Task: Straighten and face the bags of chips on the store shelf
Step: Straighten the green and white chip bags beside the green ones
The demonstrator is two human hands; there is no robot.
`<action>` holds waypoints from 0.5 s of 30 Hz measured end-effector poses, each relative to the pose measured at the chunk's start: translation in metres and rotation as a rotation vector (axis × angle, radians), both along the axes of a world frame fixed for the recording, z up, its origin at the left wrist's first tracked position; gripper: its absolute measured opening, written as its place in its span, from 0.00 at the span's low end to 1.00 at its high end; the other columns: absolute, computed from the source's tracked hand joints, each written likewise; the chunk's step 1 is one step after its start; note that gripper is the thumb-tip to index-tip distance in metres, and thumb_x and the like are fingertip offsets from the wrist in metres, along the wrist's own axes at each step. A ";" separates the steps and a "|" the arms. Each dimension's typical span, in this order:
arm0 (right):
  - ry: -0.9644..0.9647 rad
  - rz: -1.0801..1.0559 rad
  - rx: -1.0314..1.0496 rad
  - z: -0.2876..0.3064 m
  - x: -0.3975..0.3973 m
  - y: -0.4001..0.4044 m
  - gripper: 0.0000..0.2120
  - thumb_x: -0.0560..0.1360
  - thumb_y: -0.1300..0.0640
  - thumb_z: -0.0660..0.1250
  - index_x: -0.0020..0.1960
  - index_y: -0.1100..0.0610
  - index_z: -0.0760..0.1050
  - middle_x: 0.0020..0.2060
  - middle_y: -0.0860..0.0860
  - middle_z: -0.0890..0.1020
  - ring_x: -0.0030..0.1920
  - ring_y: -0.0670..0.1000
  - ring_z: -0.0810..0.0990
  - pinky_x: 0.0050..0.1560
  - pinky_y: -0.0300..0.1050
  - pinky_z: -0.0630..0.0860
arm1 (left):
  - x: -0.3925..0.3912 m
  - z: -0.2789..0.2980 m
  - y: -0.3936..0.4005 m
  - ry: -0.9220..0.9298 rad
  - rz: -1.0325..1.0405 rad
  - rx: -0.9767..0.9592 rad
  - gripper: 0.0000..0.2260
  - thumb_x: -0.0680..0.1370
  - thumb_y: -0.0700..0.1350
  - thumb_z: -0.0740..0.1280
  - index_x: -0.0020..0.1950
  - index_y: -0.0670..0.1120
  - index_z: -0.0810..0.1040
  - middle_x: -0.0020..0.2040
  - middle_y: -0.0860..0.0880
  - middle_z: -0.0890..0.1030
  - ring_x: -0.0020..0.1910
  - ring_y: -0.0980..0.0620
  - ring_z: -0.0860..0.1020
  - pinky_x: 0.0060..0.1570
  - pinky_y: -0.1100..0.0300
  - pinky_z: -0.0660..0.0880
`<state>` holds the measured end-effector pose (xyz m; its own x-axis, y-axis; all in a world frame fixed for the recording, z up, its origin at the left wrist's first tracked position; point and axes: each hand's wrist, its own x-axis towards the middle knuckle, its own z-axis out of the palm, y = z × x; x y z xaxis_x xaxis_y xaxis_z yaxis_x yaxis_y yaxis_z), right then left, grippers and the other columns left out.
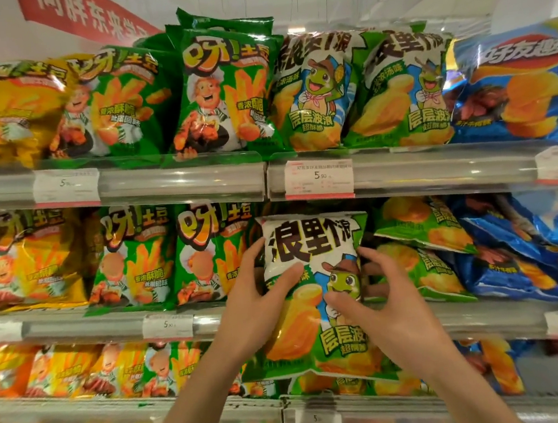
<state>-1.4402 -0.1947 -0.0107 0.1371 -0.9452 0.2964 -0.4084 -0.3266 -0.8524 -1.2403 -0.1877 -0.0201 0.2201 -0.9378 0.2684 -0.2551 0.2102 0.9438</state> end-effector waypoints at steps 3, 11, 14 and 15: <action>-0.041 0.065 0.023 0.007 0.012 0.005 0.35 0.69 0.35 0.71 0.72 0.37 0.61 0.61 0.36 0.73 0.52 0.34 0.77 0.46 0.42 0.83 | 0.012 -0.001 0.012 0.021 0.060 -0.082 0.34 0.70 0.63 0.71 0.74 0.67 0.63 0.63 0.63 0.78 0.58 0.68 0.78 0.54 0.63 0.80; 0.451 -0.153 -0.104 0.019 0.048 -0.075 0.30 0.79 0.39 0.62 0.74 0.55 0.66 0.70 0.58 0.68 0.70 0.60 0.68 0.69 0.51 0.67 | 0.063 0.002 0.034 -0.039 0.237 -0.137 0.32 0.72 0.60 0.72 0.74 0.67 0.63 0.61 0.62 0.78 0.62 0.68 0.74 0.60 0.56 0.77; 0.612 -0.176 0.066 0.013 0.060 -0.117 0.43 0.74 0.31 0.61 0.78 0.57 0.57 0.73 0.62 0.63 0.73 0.65 0.64 0.71 0.58 0.65 | 0.070 0.003 0.037 -0.060 0.273 -0.130 0.32 0.73 0.60 0.72 0.73 0.68 0.62 0.60 0.65 0.76 0.65 0.61 0.75 0.61 0.52 0.77; 0.642 -0.167 0.117 0.009 0.062 -0.127 0.47 0.72 0.28 0.60 0.79 0.58 0.53 0.75 0.61 0.62 0.73 0.65 0.63 0.72 0.58 0.65 | 0.072 0.003 0.037 -0.062 0.276 -0.125 0.31 0.73 0.60 0.72 0.73 0.69 0.62 0.59 0.67 0.75 0.66 0.57 0.75 0.62 0.50 0.77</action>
<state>-1.3783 -0.3214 -0.0012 0.1007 -0.9900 0.0989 -0.8830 -0.1347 -0.4496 -1.1684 -0.1504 -0.0168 0.4416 -0.8038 0.3986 -0.3747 0.2385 0.8960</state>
